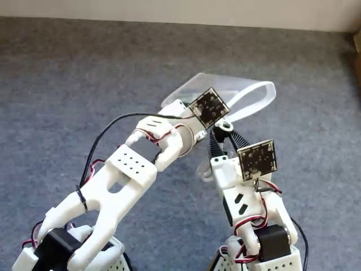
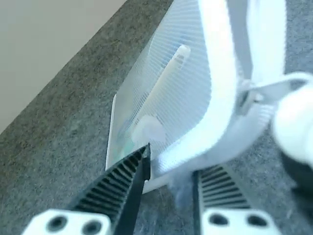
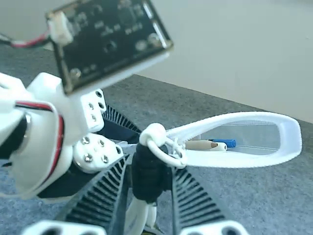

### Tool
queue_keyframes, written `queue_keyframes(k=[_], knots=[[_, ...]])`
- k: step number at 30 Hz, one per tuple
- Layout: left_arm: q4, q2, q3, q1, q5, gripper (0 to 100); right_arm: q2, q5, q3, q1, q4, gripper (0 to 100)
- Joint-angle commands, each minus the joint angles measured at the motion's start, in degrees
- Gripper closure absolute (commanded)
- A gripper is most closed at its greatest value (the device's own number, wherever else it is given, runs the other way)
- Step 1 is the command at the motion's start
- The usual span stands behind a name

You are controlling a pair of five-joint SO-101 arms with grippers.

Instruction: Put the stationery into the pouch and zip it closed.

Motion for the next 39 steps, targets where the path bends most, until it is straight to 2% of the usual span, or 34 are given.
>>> queue_keyframes(k=[1,5,10,15,22,29,34,39], knots=[[-2.46,-0.84,-0.22,0.57,0.00,92,-1.27,-0.53,-4.88,0.13,-0.31,99.4],[-2.37,-0.92,-0.22,0.40,0.00,99,-1.63,-0.70,-4.97,0.40,-0.31,99.4],[-2.20,-2.15,0.04,0.04,0.00,99,-1.71,-0.79,-5.05,0.48,-0.40,99.4],[-0.35,-10.68,5.32,0.04,-0.09,99,-1.71,-0.88,-5.05,0.92,-0.40,99.4],[-0.26,-21.05,12.18,-0.04,-0.26,99,-1.71,-1.05,-4.53,6.20,-6.64,99.4],[-0.26,-23.69,13.58,-1.63,-0.35,99,-1.71,-5.80,-5.05,10.59,-6.90,99.4],[-0.18,-24.13,13.76,-2.68,-0.35,99,-1.71,-5.45,-4.62,9.98,-6.90,99.4],[-0.26,-24.66,13.85,-2.33,-0.35,98,-1.71,-5.19,-4.53,5.49,-6.64,99.4]])
